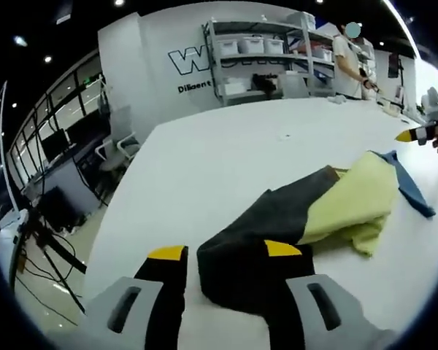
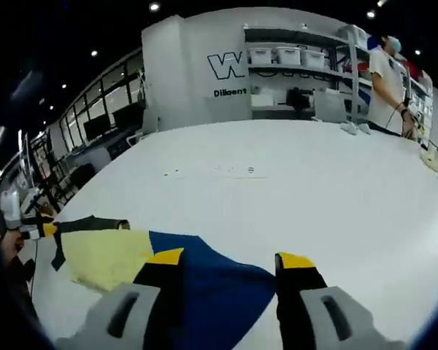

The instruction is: Fold the garment on the visible template until the final outline fits inside the template.

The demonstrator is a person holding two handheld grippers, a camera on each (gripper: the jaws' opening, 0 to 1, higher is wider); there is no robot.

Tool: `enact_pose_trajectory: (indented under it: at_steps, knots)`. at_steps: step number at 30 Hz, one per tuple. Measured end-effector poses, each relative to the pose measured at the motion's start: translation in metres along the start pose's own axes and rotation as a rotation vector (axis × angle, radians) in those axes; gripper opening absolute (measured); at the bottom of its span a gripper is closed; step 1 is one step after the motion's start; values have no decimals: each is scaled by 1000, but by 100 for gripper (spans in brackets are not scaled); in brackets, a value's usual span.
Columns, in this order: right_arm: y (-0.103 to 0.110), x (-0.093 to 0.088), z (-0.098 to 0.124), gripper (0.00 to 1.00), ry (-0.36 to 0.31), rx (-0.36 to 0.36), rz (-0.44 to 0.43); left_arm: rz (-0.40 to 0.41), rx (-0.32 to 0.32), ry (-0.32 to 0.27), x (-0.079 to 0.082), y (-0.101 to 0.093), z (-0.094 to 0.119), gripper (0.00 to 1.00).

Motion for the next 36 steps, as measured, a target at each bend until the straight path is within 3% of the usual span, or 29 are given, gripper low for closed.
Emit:
enact_pose_trajectory:
  at_steps: [7,10,16,23,25,29,36]
  knots:
    - [52,-23,8,80,16,114,29,-64,-79,-23,-2,-44,14,57]
    - [66,-32,9,83,33,128,62,-72,-109,-24,-4,-61,18,61]
    - [96,-50,4,85,74,172,104,-97,-172,-34,-8,-89,20,59]
    - [112,-60,-5,81,69,194,145,-120,-206,-20,-14,-115,16,55]
    - [117,-57,-5,79,37,198,173,-129,-211,-15,-16,-120,16,53]
    - [131,-63,-12,75,35,192,297,-144,-246,18,-24,-140,11,49]
    - [151,-71,-27,67,52,206,413,-183,-270,58,-35,-160,1,42]
Point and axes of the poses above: the point that each gripper's makers call its tool centre point, and the gripper's own axes: z roughly backward along the fingers, y roughly to its left, x roughly out of its top, the point moved 3 cm from there along z, roughly backward along the fingers, and after that the axes turned 15 degrees about y, right-handed, at the moved point
